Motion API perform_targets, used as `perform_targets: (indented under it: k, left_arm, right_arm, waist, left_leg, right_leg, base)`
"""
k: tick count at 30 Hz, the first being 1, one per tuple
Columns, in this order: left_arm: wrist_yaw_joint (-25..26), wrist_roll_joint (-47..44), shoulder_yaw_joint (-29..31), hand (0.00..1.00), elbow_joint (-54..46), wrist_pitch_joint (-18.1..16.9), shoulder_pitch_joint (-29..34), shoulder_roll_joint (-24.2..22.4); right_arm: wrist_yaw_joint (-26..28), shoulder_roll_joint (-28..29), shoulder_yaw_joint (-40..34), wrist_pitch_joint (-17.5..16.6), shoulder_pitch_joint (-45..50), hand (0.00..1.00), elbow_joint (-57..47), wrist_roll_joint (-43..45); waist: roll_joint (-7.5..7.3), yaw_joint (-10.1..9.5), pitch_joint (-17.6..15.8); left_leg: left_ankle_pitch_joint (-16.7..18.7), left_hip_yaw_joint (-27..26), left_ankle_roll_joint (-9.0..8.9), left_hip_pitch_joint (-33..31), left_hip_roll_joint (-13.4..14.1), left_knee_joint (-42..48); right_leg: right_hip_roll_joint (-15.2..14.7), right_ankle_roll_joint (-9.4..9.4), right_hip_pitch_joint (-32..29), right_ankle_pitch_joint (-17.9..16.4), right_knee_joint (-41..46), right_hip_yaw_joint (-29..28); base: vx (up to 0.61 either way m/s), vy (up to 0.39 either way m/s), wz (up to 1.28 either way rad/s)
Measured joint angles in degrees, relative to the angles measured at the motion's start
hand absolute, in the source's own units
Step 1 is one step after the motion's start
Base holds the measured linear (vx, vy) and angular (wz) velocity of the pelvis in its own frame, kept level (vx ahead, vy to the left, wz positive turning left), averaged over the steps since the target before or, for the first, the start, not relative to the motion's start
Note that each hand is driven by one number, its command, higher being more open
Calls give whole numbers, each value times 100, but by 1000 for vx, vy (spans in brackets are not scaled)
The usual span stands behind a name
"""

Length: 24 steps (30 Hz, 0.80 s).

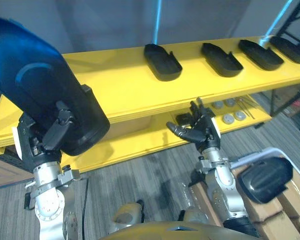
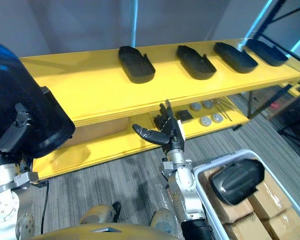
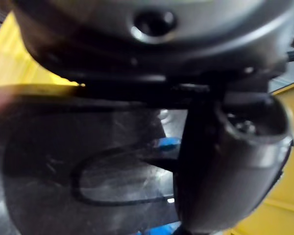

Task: Walk over and take three plastic housings, then place them on the shelf

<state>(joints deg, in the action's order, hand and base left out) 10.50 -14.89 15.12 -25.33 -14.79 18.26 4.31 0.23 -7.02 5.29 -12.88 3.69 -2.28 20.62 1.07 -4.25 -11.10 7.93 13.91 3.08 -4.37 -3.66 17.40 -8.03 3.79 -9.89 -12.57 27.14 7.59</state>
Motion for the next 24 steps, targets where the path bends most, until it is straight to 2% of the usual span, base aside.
perform_targets:
  k: [2, 4, 5, 6, 7, 8, 9, 10, 11, 13, 14, 17, 18, 22, 24]
  left_arm:
    - [5, 1, -225, 0, 215, -4, -89, 35]
    - [59, 2, -386, 0, 269, -1, -12, 36]
    - [101, 3, -442, 0, 268, -2, -3, 48]
    - [133, 2, -509, 0, 318, 9, -15, -51]
    - [177, 6, -609, 0, 319, 22, 40, -116]
    - [169, 14, -667, 0, 318, 22, 23, -121]
    - [153, 14, -687, 0, 315, 21, 11, -121]
    - [124, 15, -755, 0, 316, 22, -8, -122]
    - [85, 16, -781, 0, 316, 22, -10, -127]
    - [-176, 12, -850, 0, 325, 21, -54, -125]
    - [-249, 3, -877, 0, 334, 21, -80, -127]
    - [-511, 1, -983, 0, 340, 1, -174, -98]
    - [-744, -26, -978, 0, 340, -9, -176, -45]
    - [-1014, -28, -976, 0, 340, -154, -192, 249]
    - [-1160, -24, -1006, 0, 340, -164, -202, 299]
  right_arm:
    - [-110, -119, -105, -37, -17, 100, -204, 10]
    - [-119, -143, -130, -42, -35, 100, -368, 25]
    - [-102, -151, -124, -44, -80, 100, -451, 25]
    - [-88, -242, -136, -48, -147, 100, -448, 25]
    - [-84, -348, -138, -60, -242, 100, -470, 33]
    - [-74, -415, -168, -97, -306, 100, -470, 59]
    - [-55, -436, -191, -103, -330, 100, -470, 59]
    - [-12, -456, -279, -128, -359, 100, -486, 51]
    - [-9, -457, -335, -134, -357, 100, -525, 41]
    - [-98, -465, -646, -151, -343, 100, -737, -12]
    - [-138, -471, -748, -158, -346, 100, -791, -15]
    - [-272, -453, -1073, -241, -323, 100, -990, 1]
    - [-167, -364, -1110, -304, -319, 100, -1011, 56]
    - [128, -84, -1059, -311, -62, 100, -1429, 46]
    - [337, 8, -1025, -372, 162, 100, -1602, 48]
  waist:
    - [-18, 65, 41]
    - [-194, 108, 140]
    - [-362, 104, 235]
    - [-210, 101, 234]
    - [-23, 116, 293]
    - [58, 117, 342]
    - [69, 122, 349]
    - [68, 128, 350]
    - [67, 140, 349]
    - [64, 247, 347]
    - [71, 288, 351]
    - [39, 288, 344]
    - [22, 286, 344]
    - [-6, 294, 359]
    - [-23, 367, 369]
  left_leg:
    - [60, 349, -125, 163, -103, 45]
    - [161, 595, -224, 266, -320, 40]
    - [314, 663, -295, 280, -478, 91]
    - [411, 706, -339, 272, -378, 212]
    - [534, 553, -446, 176, -156, 351]
    - [545, 325, -468, 150, 70, 287]
    - [525, 181, -498, 160, 178, 206]
    - [449, -215, -567, 179, 411, 20]
    - [394, -482, -548, 170, 531, -39]
    - [162, -1722, -559, 136, 992, -202]
    - [74, -1935, -598, 137, 1022, -279]
    - [-156, -1869, -569, 350, 799, -655]
    - [-167, -1903, -562, 531, 738, -755]
    - [-173, -2172, -555, 739, 677, -937]
    - [-169, -2344, -559, 781, 650, -1001]
  right_leg:
    - [207, 216, 1, 181, -674, -512]
    - [93, 45, 83, 598, -976, -623]
    - [-19, 71, 221, 1006, -1169, -611]
    - [36, 125, 308, 998, -1167, -456]
    - [157, 29, 523, 1013, -1396, -149]
    - [255, -29, 679, 1022, -1578, 83]
    - [283, -55, 760, 1025, -1668, 191]
    - [320, -101, 928, 1022, -1825, 411]
    - [320, -125, 1008, 1016, -1890, 526]
    - [234, -152, 1202, 1010, -2049, 991]
    - [194, -151, 1218, 1010, -2049, 1083]
    - [20, -127, 1330, 1026, -2068, 1099]
    - [-31, -88, 1465, 1051, -2110, 1039]
    - [-70, -40, 1504, 1081, -2239, 721]
    - [-76, 69, 1506, 1151, -2422, 536]
  base:
    - [305, -159, 105]
    - [336, -275, 92]
    - [266, -251, 81]
    - [335, -318, 87]
    - [171, -165, 86]
    - [250, -248, 87]
    - [180, -189, 86]
    - [162, -175, 68]
    - [122, -135, 89]
    - [85, -71, 100]
    - [61, 24, 86]
    - [40, 103, 41]
    - [29, 108, 5]
    - [-11, 62, -34]
    - [-56, 19, -47]
